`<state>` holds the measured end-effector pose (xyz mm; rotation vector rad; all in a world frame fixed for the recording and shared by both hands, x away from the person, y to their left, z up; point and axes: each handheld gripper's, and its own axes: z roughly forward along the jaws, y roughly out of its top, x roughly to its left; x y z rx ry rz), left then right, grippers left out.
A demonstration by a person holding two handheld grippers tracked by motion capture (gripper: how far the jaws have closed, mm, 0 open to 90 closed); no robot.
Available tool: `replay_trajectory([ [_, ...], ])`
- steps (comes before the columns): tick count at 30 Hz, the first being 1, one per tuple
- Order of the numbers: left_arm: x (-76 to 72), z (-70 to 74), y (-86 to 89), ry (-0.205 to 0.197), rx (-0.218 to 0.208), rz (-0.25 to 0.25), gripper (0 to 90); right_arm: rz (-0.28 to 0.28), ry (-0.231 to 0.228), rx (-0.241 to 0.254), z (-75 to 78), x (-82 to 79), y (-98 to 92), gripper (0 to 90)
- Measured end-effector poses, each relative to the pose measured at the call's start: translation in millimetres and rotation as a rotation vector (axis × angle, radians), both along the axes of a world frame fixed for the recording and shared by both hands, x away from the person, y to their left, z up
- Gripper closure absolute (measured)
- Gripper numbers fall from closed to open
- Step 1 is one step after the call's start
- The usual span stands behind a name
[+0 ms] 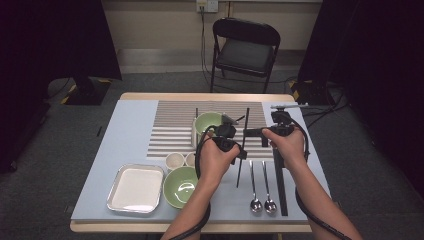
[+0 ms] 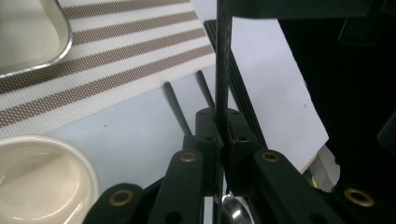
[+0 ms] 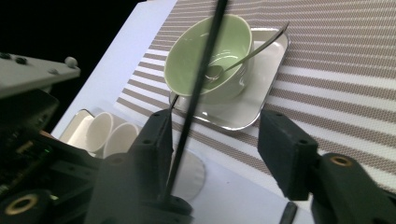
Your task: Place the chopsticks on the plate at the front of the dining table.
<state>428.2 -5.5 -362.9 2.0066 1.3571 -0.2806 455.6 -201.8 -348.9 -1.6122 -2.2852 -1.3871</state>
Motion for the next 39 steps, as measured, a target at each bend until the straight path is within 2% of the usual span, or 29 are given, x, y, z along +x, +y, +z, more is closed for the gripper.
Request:
replay_trajectory([
  [4,1.4,3.5,8.3,-0.003,0.003,0.007,86.0,0.005,-0.046,-0.033,2.4,-0.6,-3.4,34.1],
  [5,1.2,3.8,9.3,0.001,-0.009,0.017,86.0,0.003,-0.054,-0.037,2.7,-0.9,-4.1,33.2],
  [7,1.4,4.7,12.1,0.002,0.005,0.000,85.9,-0.001,-0.065,-0.063,2.2,-1.0,-5.4,29.1],
  [12,1.6,7.2,14.2,0.000,-0.003,0.012,85.9,-0.022,-0.068,-0.110,-0.7,-1.6,-7.1,24.3],
  [15,2.3,8.3,16.5,-0.006,0.009,0.006,85.7,-0.016,-0.076,-0.120,-2.9,-1.9,-8.9,18.8],
  [19,2.1,6.6,18.3,0.012,0.008,0.015,85.6,-0.010,-0.073,-0.121,-4.8,-2.3,-11.5,18.5],
  [20,2.9,5.8,20.1,0.011,0.017,-0.002,85.6,-0.009,-0.070,-0.121,-5.2,-2.2,-11.9,18.5],
  [22,2.5,4.6,20.8,0.016,0.016,0.010,85.7,-0.006,-0.071,-0.133,-6.8,-2.3,-13.1,17.5],
  [27,3.1,5.7,24.6,0.031,0.030,-0.009,86.0,-0.014,-0.068,-0.139,-12.4,-2.5,-18.2,17.9],
  [29,3.0,7.3,25.6,0.028,0.027,-0.004,86.1,-0.014,-0.065,-0.141,-13.1,-2.4,-19.1,17.6],
  [32,3.1,10.9,28.1,0.020,0.025,0.002,86.0,-0.010,-0.084,-0.156,-13.1,-2.6,-21.6,17.3],
  [37,3.1,15.4,33.8,0.014,0.024,0.016,86.1,-0.016,-0.080,-0.175,-16.7,-3.4,-28.8,16.9],
  [39,4.1,16.6,37.5,0.008,0.037,0.006,86.0,-0.022,-0.078,-0.179,-19.4,-3.6,-31.6,17.1],
])
